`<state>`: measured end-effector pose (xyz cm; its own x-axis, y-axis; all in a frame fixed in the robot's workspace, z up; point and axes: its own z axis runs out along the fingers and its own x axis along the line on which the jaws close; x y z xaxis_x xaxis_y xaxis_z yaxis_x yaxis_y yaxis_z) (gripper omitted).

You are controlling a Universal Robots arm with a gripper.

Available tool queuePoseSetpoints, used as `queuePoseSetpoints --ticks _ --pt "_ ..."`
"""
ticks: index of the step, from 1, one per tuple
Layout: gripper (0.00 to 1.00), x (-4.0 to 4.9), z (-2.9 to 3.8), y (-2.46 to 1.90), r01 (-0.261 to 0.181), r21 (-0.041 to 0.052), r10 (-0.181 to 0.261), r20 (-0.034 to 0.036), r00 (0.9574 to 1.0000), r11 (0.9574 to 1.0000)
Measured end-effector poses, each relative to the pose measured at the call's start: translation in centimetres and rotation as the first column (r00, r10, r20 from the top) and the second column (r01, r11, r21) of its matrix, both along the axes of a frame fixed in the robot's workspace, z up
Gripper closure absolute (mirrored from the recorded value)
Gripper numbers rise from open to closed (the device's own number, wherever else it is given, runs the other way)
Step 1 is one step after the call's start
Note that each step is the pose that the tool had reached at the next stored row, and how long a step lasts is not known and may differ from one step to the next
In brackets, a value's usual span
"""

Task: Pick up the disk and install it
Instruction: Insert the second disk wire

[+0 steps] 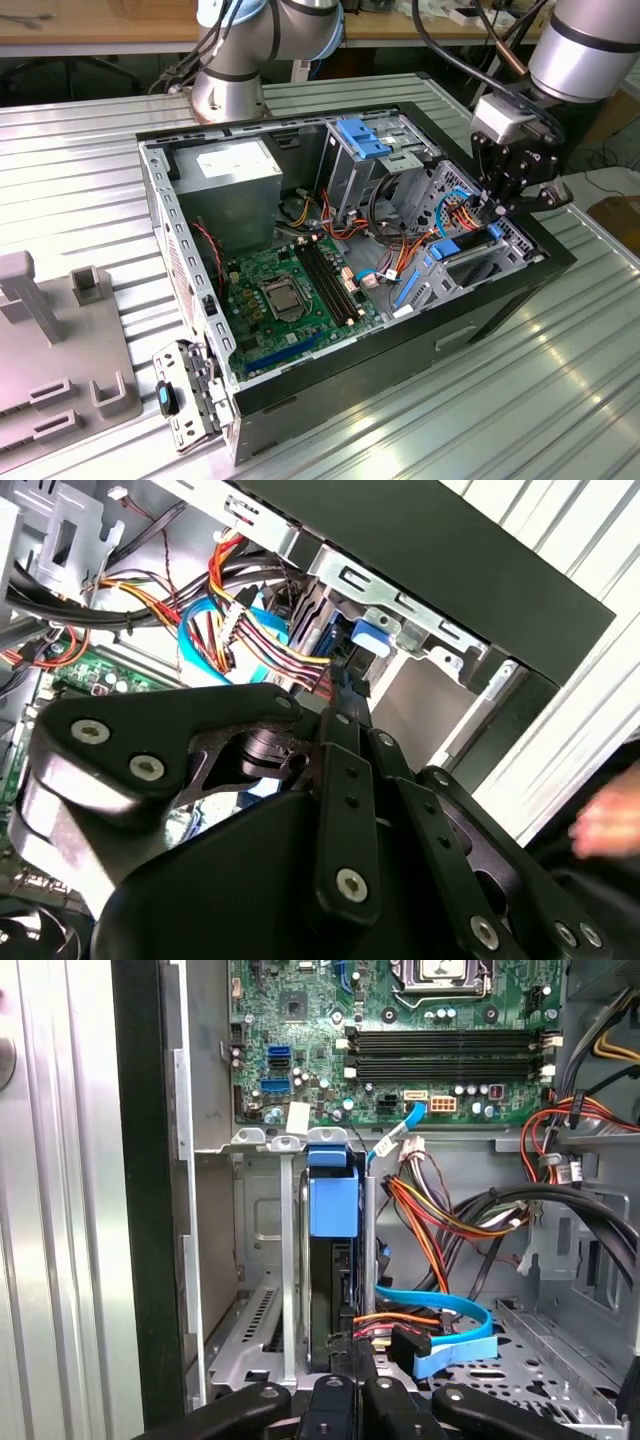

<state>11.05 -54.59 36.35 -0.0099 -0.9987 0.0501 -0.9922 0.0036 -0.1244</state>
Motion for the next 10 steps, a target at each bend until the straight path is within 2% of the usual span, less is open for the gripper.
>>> queuePoseSetpoints --ticks 2,4,5,6,7,9,10 --pt "0.89 0.0 0.35 0.0 0.0 0.0002 0.0 -0.0003 1.0 1.0" --pt "0.89 0.0 1.0 0.0 0.0 0.0001 0.0 -0.0012 1.0 1.0" --pt "0.89 0.03 1.67 0.0 0.0 0.0001 0.0 -0.0035 1.0 1.0" --pt "0.89 0.09 2.11 0.0 0.0 0.0 0.0 -0.0087 1.0 1.0" --pt "0.89 0.19 2.39 0.0 0.0 0.0 0.0 -0.0156 0.9999 1.0" --pt "0.89 0.36 2.69 0.0 0.0 0.0007 0.0 -0.0379 0.9993 1.0" --pt "0.89 0.44 2.77 0.0 0.0 0.0022 0.0 -0.0537 0.9986 1.0"
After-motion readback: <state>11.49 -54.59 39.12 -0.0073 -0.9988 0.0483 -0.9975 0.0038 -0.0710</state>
